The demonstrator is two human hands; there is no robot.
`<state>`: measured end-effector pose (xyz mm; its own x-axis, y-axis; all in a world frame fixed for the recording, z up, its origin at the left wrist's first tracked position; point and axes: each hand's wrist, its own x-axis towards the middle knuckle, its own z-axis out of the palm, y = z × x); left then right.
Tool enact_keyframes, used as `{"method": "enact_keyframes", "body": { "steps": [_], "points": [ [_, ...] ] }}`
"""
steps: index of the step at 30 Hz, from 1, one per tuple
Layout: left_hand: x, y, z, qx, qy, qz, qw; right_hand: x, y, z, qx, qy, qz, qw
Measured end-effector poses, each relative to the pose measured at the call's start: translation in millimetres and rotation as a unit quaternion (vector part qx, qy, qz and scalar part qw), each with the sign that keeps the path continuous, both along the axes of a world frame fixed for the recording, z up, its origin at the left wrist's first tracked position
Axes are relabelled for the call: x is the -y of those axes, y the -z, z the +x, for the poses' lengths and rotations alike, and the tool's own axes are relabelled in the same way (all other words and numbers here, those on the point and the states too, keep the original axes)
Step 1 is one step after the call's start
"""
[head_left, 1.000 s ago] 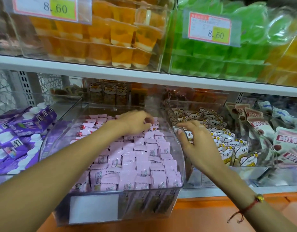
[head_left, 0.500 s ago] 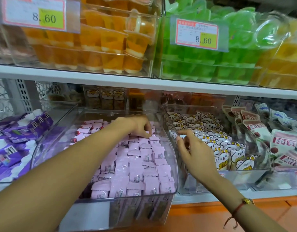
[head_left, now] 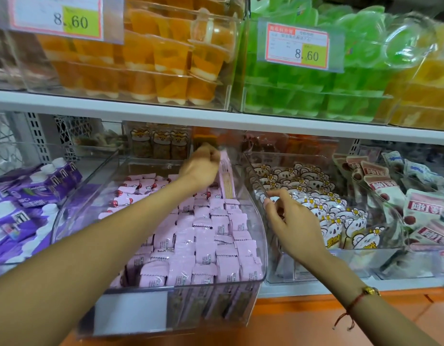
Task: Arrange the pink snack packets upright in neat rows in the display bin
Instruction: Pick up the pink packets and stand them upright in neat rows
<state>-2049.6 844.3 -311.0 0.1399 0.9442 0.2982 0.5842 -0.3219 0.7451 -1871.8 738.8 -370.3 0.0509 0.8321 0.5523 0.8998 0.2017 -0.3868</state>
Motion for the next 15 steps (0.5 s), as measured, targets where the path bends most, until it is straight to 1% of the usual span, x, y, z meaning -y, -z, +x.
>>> {"method": "enact_keyframes", "body": {
  "steps": [2,4,6,7,8,10,13,14,15],
  "points": [
    [4,-3,-6,0.104,-0.026,-0.023,0.994,1,-5,-2,-0.02,0.0,-0.017,1.0],
    [11,-7,-14,0.231,-0.061,-0.048,0.97,2,-14,-6,-0.074,0.003,0.0,0.997],
    [20,-10,-22,0.374,-0.071,-0.095,0.92,3,-29,-11,-0.123,0.01,0.065,0.99],
    [25,-12,-25,0.434,-0.06,-0.126,0.89,4,-36,-15,-0.147,0.0,0.09,0.985],
    [31,-13,-27,0.473,-0.049,-0.162,0.865,6,-43,-20,-0.172,-0.023,0.102,0.98],
    [42,-14,-28,0.496,-0.028,-0.248,0.832,12,-53,-32,-0.194,-0.103,0.09,0.971],
    [54,-11,-29,0.479,0.011,-0.369,0.796,14,-55,-48,-0.15,-0.197,0.076,0.966],
    [57,-10,-30,0.47,0.028,-0.392,0.79,13,-55,-51,-0.165,-0.204,0.078,0.962],
    [59,-8,-31,0.452,0.044,-0.402,0.795,12,-56,-53,-0.198,-0.2,0.084,0.956]
  ]
}}
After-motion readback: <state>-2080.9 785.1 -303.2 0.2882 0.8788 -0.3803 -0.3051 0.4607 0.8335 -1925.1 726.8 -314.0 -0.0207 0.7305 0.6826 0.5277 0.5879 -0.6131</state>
